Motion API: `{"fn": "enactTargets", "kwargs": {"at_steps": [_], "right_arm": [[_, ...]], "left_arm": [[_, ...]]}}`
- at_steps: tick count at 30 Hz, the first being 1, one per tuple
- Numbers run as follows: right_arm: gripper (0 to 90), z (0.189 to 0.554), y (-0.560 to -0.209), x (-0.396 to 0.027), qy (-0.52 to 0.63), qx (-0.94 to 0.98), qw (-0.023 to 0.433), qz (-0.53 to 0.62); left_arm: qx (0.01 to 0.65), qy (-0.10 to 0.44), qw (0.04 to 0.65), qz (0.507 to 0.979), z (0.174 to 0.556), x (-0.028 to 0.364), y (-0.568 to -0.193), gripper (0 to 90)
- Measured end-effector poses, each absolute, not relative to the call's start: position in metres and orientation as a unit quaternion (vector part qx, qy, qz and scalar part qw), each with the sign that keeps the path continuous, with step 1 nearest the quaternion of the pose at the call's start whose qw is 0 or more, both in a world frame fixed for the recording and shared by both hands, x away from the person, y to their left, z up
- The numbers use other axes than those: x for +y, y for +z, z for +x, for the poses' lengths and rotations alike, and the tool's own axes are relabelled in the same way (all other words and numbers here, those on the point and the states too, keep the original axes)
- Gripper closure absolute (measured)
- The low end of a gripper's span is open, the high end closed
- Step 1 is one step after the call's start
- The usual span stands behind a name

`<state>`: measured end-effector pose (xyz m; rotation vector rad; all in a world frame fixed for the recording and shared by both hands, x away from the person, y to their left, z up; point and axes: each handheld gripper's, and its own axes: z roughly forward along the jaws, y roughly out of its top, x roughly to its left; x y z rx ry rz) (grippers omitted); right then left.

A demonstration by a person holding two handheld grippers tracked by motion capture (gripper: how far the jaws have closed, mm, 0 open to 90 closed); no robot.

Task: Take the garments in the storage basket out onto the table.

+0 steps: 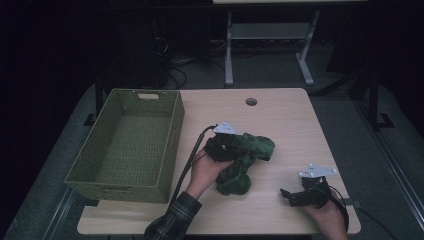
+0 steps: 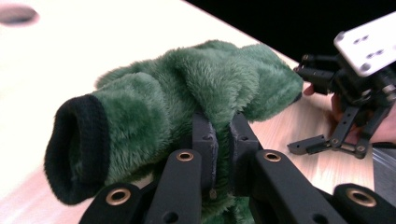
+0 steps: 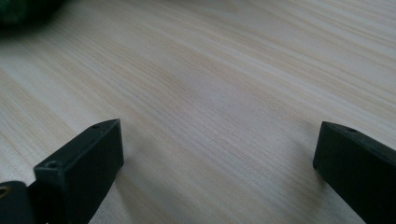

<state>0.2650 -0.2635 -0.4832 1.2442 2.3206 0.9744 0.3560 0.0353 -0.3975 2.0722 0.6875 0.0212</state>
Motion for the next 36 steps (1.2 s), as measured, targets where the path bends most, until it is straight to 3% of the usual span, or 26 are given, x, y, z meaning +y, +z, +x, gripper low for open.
{"fn": "enactTargets", "kwargs": {"at_steps": [13, 16, 17, 18, 22, 36], "right_arm": [[1.4, 0.265, -0.483, -0.264, 0.342, 0.815, 0.166, 0.437], [1.3, 0.265, -0.483, -0.264, 0.342, 0.815, 0.166, 0.437], [1.3, 0.265, -0.483, -0.264, 0.342, 0.815, 0.166, 0.437], [1.4, 0.265, -0.483, -0.264, 0.342, 0.815, 0.167, 0.436], [1.4, 0.265, -0.483, -0.264, 0.342, 0.815, 0.166, 0.437], [1.4, 0.265, -0.483, -0.263, 0.343, 0.815, 0.166, 0.437]], "left_arm": [[0.271, -0.012, 0.417, 0.867, 0.362, 0.004, -0.438, 79.8], [0.266, -0.006, 0.414, 0.870, 0.361, 0.004, -0.440, 69.0], [0.266, 0.000, 0.416, 0.869, 0.360, 0.006, -0.438, 69.0], [0.260, 0.011, 0.422, 0.869, 0.357, 0.010, -0.433, 57.2], [0.252, 0.026, 0.432, 0.866, 0.352, 0.024, -0.422, 46.3], [0.261, 0.028, 0.456, 0.850, 0.323, 0.084, -0.413, 41.4]]}}
